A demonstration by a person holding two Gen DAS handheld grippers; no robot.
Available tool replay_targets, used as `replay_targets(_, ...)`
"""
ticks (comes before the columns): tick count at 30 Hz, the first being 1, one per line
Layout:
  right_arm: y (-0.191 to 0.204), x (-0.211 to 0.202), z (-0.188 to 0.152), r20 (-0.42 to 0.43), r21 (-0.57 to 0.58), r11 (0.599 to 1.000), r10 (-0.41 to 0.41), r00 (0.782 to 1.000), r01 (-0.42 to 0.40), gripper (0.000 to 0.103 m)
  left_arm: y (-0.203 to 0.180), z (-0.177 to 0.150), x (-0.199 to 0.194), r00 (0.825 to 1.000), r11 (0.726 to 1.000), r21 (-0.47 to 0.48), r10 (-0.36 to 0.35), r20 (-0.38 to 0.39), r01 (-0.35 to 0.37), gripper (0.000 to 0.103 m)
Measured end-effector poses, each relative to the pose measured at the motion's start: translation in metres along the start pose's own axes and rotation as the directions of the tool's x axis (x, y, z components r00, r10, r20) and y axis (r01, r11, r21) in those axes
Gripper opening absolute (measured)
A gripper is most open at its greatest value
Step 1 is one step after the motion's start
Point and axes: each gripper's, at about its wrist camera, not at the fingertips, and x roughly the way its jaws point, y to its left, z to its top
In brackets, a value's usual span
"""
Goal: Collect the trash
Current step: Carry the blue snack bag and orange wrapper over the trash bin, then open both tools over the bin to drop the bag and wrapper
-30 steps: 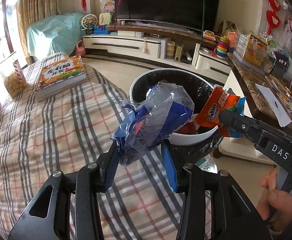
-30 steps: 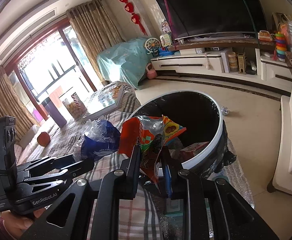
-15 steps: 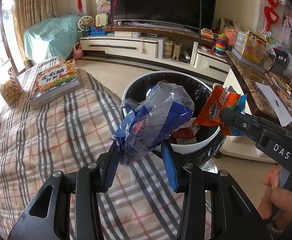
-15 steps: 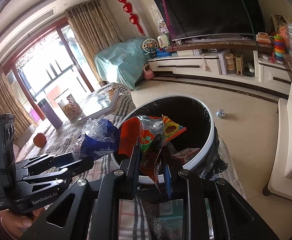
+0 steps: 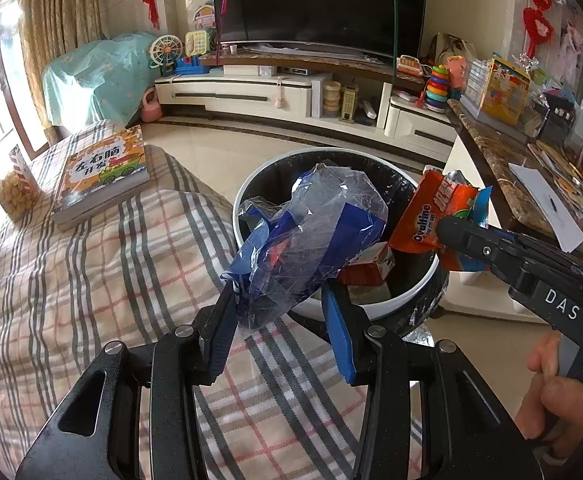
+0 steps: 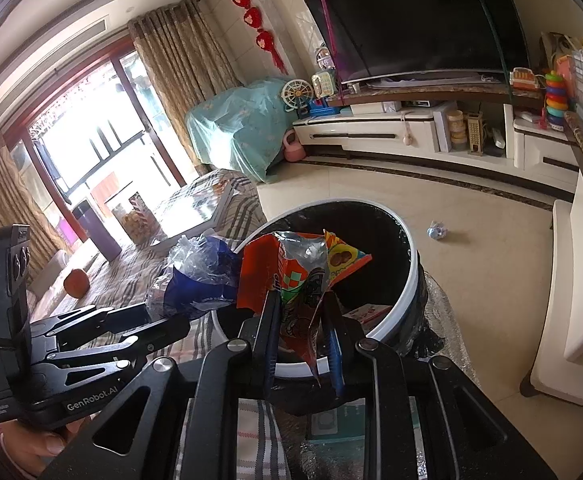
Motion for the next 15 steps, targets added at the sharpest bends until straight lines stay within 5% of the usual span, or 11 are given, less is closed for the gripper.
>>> replay_targets(15,-0.005,0.014,0.009,-0.034,-0.026,0.999,-0.024,0.999,0.023,0.023,0.001,0.012,0.011,1.0,1.0,0.007,0.008,-0.015,-0.007,0.041)
